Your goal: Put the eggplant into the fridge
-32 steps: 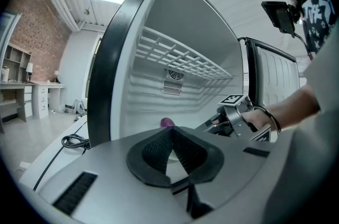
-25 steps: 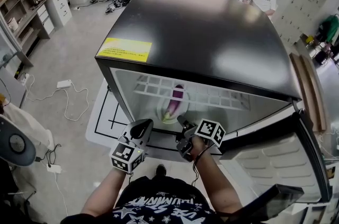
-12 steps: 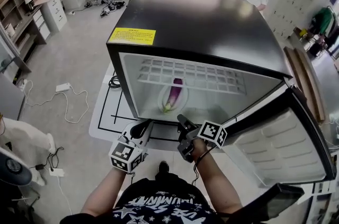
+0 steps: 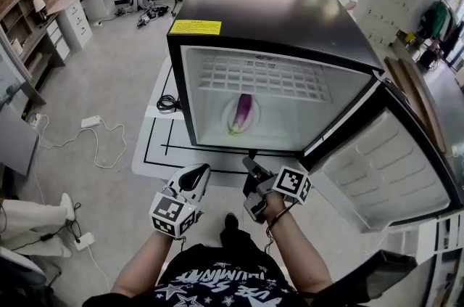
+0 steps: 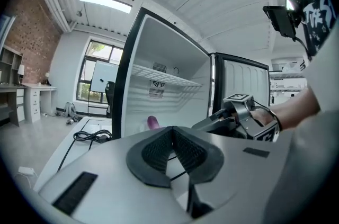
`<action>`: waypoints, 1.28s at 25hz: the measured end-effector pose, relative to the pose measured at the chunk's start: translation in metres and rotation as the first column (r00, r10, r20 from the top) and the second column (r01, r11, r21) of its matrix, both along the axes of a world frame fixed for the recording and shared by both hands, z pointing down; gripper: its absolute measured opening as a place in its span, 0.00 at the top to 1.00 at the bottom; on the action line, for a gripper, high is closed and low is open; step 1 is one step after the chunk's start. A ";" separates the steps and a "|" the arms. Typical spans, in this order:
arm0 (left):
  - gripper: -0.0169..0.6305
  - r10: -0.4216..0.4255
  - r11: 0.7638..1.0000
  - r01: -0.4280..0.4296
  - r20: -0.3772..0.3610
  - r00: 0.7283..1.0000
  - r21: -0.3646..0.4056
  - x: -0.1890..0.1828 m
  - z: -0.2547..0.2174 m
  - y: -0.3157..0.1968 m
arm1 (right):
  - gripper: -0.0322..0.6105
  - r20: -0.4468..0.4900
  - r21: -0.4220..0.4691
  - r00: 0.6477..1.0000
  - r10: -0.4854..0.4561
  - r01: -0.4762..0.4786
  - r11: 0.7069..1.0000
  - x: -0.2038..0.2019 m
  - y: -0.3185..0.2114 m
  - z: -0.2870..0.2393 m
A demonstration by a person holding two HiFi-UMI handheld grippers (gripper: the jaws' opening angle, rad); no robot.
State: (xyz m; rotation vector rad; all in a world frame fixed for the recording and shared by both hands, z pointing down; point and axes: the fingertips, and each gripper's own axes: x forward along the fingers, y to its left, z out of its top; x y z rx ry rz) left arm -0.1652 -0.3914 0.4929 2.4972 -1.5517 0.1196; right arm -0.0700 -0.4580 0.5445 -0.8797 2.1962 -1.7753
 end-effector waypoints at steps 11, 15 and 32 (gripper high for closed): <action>0.96 0.084 0.996 -0.084 -0.018 0.996 -0.010 0.012 0.006 0.065 | 0.94 0.004 0.025 0.999 0.042 -0.042 0.999 0.011 0.086 -0.002; 0.96 0.130 0.992 -0.130 0.004 0.992 -0.005 0.023 0.007 0.083 | 0.94 0.006 0.019 0.996 0.089 -0.090 0.996 0.022 0.108 -0.003; 0.96 0.055 0.998 -0.056 -0.015 0.998 -0.026 0.042 0.006 0.130 | 0.94 -0.047 0.120 0.999 0.019 -0.013 0.993 0.046 0.166 -0.017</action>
